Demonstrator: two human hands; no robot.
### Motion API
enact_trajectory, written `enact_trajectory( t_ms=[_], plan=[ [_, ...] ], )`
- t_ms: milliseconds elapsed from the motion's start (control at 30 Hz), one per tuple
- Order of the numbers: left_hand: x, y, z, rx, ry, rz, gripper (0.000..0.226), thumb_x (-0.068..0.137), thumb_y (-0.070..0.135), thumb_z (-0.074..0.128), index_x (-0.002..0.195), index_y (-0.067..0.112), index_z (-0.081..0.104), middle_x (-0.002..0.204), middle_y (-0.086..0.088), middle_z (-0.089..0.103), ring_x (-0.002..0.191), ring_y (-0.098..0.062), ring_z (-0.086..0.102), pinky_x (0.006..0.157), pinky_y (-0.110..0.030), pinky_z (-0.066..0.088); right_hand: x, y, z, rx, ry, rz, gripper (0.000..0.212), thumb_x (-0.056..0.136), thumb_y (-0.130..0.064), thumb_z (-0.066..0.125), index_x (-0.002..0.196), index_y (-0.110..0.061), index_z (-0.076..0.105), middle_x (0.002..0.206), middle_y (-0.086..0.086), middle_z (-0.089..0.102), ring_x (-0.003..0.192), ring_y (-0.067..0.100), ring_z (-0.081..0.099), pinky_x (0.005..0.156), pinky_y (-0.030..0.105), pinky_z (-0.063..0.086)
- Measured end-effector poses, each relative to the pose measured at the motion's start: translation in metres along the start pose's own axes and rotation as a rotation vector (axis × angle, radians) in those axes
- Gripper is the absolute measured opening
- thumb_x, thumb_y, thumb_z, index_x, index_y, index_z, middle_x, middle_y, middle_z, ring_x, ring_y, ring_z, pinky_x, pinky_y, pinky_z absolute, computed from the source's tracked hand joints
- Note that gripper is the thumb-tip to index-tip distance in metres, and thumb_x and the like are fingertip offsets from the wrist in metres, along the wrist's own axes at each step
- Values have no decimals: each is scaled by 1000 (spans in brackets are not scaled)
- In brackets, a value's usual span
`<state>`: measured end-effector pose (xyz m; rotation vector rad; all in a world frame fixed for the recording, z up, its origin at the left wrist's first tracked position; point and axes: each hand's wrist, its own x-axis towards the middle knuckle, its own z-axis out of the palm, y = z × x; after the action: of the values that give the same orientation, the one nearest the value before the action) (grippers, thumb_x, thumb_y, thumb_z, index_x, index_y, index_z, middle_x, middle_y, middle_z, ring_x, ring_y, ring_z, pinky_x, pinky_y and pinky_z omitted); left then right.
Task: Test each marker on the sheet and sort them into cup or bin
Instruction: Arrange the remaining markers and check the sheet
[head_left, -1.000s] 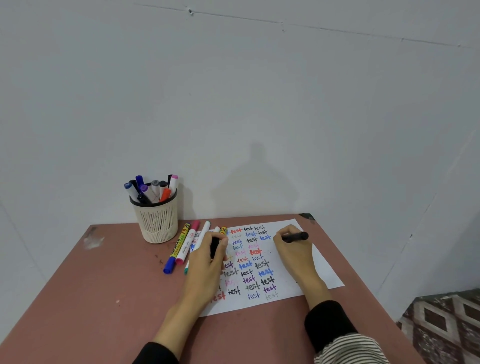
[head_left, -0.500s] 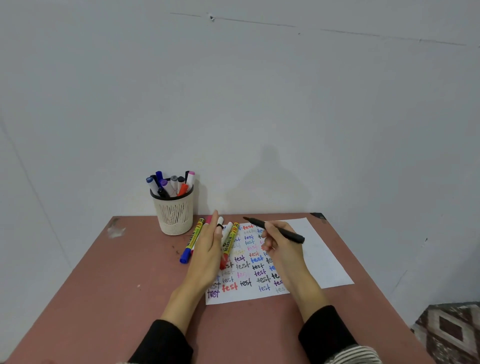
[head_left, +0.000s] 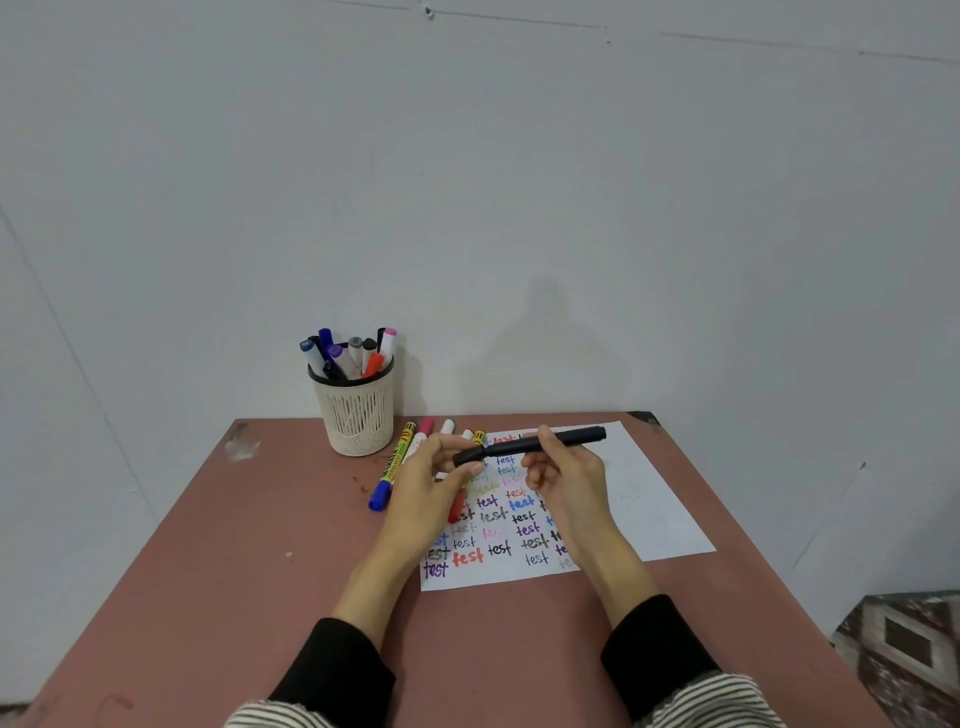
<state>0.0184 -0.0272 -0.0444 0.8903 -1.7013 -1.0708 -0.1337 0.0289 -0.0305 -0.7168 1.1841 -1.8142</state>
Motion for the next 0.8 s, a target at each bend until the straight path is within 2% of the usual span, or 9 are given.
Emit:
enact_trajectory(
  t_ms=[133, 267, 467, 667, 800],
  plan=[
    [1, -2, 0, 43, -33, 21, 15, 85, 14, 71, 96, 23, 68, 87, 5, 66, 75, 2, 55, 72, -12, 44, 1, 1, -2, -109, 51, -43, 30, 95, -25, 60, 75, -4, 62, 65, 8, 61, 55, 15, 46, 60, 26, 42],
    [-1, 2, 2, 46, -11, 18, 16, 85, 13, 72, 95, 24, 69, 90, 12, 68, 78, -1, 57, 72, -11, 45, 1, 2, -2, -140, 79, -80, 31, 94, -26, 61, 74, -4, 63, 64, 7, 60, 54, 14, 46, 59, 25, 42],
    [-2, 7, 2, 16, -5, 30, 18, 86, 13, 71, 92, 30, 69, 76, 14, 67, 73, 3, 58, 69, -9, 45, 0, 3, -1, -170, 97, -124, 31, 94, -27, 62, 73, -5, 63, 62, 5, 60, 55, 14, 47, 60, 27, 42],
    [-3, 7, 4, 0, -17, 28, 23, 89, 14, 68, 91, 36, 68, 82, 9, 69, 79, -6, 62, 73, -19, 50, 0, 2, -2, -189, 115, -156, 32, 95, -26, 61, 71, -5, 61, 60, 4, 59, 54, 13, 47, 60, 26, 43],
    [-2, 5, 5, 42, -15, 38, 19, 87, 16, 70, 96, 33, 70, 79, 14, 68, 75, 0, 59, 71, -17, 46, -1, 3, 0, -207, 71, -156, 31, 95, -26, 60, 73, -4, 62, 62, 6, 60, 55, 14, 48, 61, 27, 44]
  ],
)
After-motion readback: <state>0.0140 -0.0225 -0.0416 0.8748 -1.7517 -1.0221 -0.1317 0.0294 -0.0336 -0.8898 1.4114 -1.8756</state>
